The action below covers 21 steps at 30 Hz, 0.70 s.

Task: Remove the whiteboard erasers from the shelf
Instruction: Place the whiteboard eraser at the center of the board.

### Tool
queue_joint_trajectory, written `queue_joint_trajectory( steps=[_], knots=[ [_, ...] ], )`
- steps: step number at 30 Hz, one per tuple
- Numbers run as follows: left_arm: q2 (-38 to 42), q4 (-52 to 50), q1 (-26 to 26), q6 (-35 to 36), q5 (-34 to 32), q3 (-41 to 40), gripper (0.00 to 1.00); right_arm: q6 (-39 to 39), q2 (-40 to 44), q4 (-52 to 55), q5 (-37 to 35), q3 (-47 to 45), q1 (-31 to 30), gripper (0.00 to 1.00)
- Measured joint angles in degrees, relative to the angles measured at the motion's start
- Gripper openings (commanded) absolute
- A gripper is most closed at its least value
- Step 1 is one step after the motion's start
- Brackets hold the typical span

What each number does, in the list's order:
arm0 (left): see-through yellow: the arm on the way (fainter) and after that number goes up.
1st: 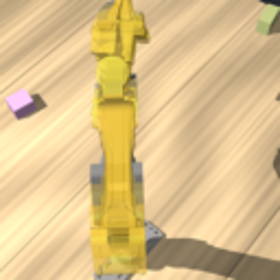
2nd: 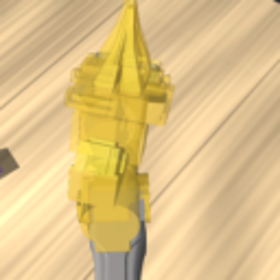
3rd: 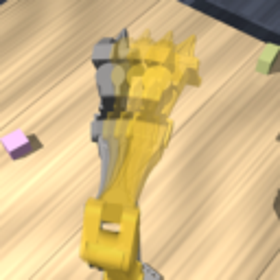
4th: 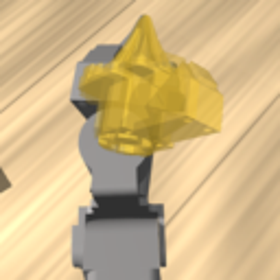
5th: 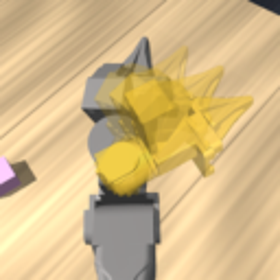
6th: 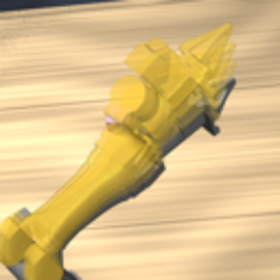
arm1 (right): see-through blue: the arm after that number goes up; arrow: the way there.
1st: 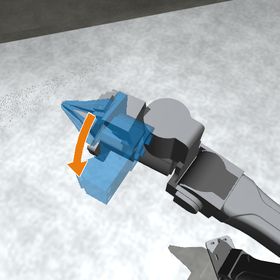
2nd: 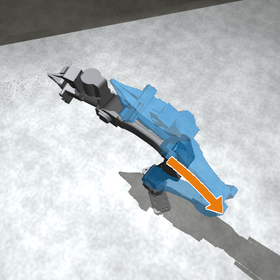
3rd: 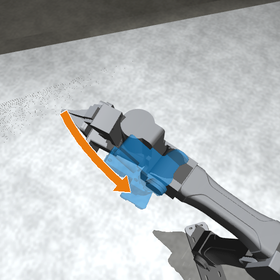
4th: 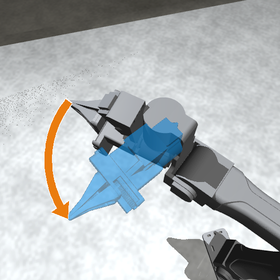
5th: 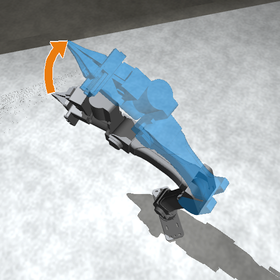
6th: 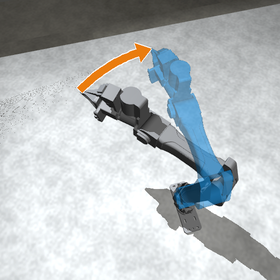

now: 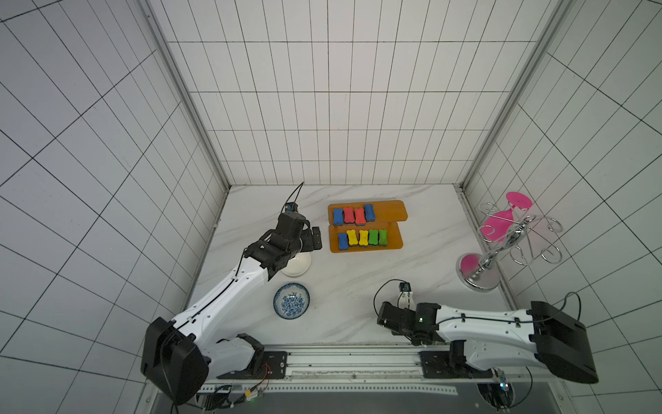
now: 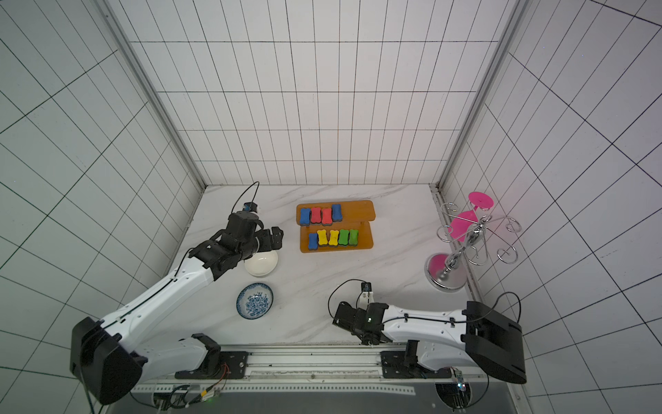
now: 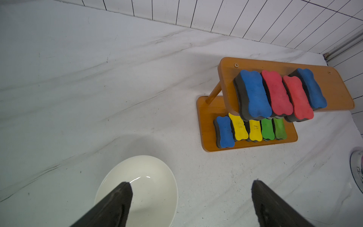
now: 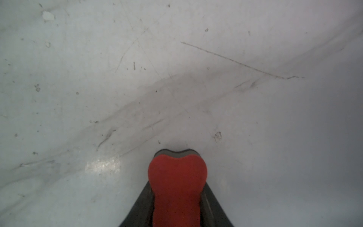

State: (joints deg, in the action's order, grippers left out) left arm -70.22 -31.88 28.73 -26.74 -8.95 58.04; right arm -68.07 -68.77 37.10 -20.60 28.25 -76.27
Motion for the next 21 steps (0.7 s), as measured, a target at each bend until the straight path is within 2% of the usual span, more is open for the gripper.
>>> queue_joint_trajectory(
  steps=[9,15,18,21],
  knots=[
    [0.1,0.2,0.0,0.0,0.0,0.0,0.98,0.1,1.2,1.1,0.2,0.0,-0.1,0.49],
    [0.1,0.4,0.1,0.0,0.0,0.0,0.98,1.1,3.9,6.3,-0.1,2.2,-0.2,0.51],
    [0.1,0.5,0.1,-0.2,0.5,0.0,0.98,3.3,5.3,9.0,-0.3,5.9,1.5,0.51],
    [0.0,0.7,0.1,-0.5,1.6,0.2,0.98,7.5,5.4,10.1,-0.6,11.3,5.7,0.51]
  ],
)
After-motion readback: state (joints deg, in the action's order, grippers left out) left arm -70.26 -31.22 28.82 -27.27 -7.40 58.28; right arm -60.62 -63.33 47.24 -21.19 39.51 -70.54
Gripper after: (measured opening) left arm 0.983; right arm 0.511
